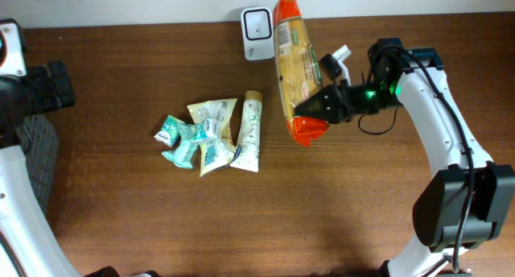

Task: Scan the item barcode
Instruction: 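Raise the snack package up to the white barcode scanner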

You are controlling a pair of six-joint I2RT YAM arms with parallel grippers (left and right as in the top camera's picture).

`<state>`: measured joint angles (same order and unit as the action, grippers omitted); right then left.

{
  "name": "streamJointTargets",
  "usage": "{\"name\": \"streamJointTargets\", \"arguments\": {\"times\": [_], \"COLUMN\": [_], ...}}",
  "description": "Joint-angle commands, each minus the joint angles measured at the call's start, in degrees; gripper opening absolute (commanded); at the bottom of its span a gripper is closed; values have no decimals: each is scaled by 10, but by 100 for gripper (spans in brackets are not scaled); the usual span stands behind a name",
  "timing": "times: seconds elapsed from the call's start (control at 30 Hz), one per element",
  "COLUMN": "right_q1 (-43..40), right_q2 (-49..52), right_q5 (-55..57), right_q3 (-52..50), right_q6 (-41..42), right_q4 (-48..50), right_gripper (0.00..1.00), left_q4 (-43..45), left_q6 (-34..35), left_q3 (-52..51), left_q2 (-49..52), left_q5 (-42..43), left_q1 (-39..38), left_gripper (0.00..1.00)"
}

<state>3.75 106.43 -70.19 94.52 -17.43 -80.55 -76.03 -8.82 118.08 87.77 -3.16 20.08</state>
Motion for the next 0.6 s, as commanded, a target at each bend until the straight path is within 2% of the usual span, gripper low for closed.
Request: {"name": "streamJointTargets", "arguments": {"times": [0.0, 0.1, 0.23, 0.33, 0.43, 0.57], "right_q1": [51, 108, 183, 225, 248, 249], "right_q2": [-24, -13, 35, 80, 155, 234], "right_q5": [208, 455, 715, 875, 1061, 1201], "right_q3": [63, 190, 323, 335, 335, 335], "right_q6": [90, 184, 198, 182, 137, 131], "right_q4": [14, 25, 53, 127, 246, 315], "right_gripper": [4, 4, 4, 4, 4, 4], "left_q4": [1, 1, 1, 1, 1, 1], "left_q6": [-7, -7, -7, -7, -7, -7], "left_q3": [1, 1, 1, 1, 1, 1], "left_q2": [1, 1, 1, 1, 1, 1], "left_q5": [6, 6, 6, 6, 6, 6], "left_q1": [4, 4, 4, 4, 4, 4], "left_gripper": [99, 99, 99, 99, 99, 99]}}
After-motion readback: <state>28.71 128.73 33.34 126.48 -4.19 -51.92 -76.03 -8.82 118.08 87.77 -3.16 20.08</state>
